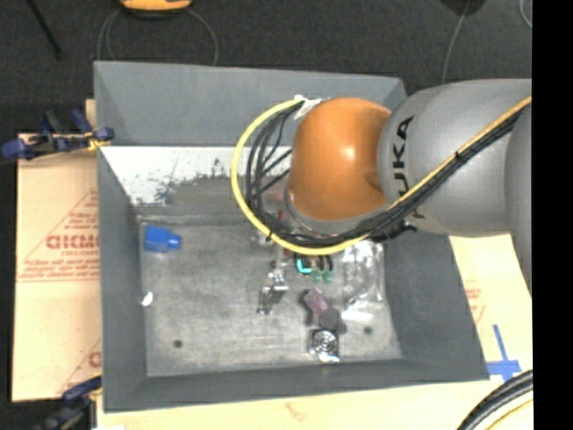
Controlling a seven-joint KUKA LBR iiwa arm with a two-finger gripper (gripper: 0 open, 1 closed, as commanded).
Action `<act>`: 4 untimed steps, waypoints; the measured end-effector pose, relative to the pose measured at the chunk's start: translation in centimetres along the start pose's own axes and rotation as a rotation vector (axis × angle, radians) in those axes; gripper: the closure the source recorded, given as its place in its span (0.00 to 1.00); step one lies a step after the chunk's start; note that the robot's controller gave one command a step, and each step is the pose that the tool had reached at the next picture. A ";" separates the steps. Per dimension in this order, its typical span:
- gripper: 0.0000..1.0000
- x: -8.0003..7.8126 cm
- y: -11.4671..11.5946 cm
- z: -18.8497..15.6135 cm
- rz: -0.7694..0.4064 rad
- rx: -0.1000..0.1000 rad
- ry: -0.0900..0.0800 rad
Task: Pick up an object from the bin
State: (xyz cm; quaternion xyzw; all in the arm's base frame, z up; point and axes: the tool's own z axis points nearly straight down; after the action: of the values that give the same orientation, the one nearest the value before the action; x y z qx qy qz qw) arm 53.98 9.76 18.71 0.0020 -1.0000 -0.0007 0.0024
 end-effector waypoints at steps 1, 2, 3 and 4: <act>0.00 1.2 -6.3 3.2 -0.355 0.005 -0.004; 0.00 -0.4 -11.6 9.9 -0.257 0.002 -0.005; 1.00 -0.4 -11.3 9.7 -0.259 0.000 -0.008; 0.00 -0.4 -11.3 9.7 -0.257 0.000 -0.008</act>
Offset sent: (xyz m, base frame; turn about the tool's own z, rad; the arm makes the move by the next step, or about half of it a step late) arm -0.0118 -0.0598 -0.0317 -0.3589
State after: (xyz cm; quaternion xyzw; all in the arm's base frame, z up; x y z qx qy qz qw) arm 54.42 -1.56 8.97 0.1301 -0.9915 -0.0010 -0.0014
